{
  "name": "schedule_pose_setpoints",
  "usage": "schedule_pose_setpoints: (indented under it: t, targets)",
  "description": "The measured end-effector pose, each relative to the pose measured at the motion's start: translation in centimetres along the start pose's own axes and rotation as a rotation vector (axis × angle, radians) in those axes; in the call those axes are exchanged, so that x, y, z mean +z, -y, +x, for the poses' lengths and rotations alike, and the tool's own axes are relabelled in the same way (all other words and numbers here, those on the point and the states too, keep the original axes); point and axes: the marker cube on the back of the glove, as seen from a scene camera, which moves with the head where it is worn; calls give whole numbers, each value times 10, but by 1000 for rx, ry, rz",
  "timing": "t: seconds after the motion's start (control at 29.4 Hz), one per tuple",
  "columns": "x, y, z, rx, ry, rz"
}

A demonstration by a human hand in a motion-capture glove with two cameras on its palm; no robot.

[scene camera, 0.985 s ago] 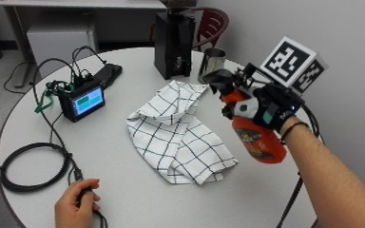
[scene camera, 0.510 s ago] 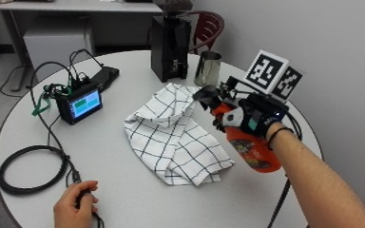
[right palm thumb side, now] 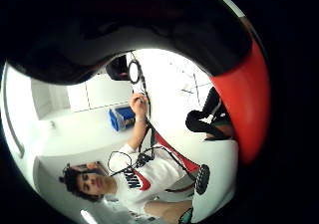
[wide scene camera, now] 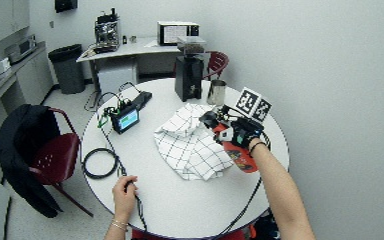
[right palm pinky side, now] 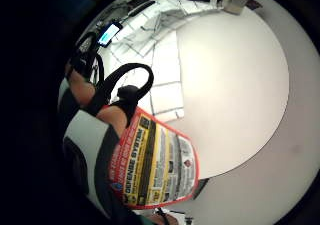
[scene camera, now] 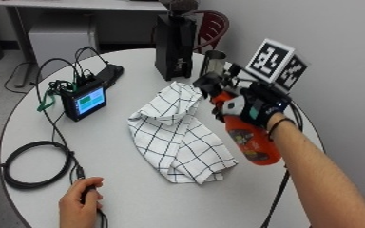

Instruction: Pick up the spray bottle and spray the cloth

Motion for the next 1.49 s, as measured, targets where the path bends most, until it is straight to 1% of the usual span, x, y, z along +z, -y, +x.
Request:
schedule_pose_setpoints:
  t: [0.1,0.17,0.27,0.37,0.48,0.58,0.68,0.75,0.82,0.92,1.02,1.19,1.29,1.39,1.49]
  targets:
    - [-30,-3,-19,-25,5,58]
    - [-37,-2,-28,-29,6,63]
    - [-21,-1,-24,-11,10,20]
    - [7,-3,-1,23,31,-38]
    - [7,-14,16,38,64,-32]
    - [-19,-29,8,11,111,69]
    - [-48,-39,-12,-60,180,229]
    - [-58,-40,-26,-112,224,321]
    - [-58,-37,-38,-155,262,380]
    - [-45,-26,-52,-201,299,418]
    - [-17,-13,-60,-226,304,422]
    - [45,10,-74,-233,362,377]
    - [78,25,-86,-278,406,354]
    - [103,33,-90,-322,420,343]
    - [121,35,-89,-322,440,336]
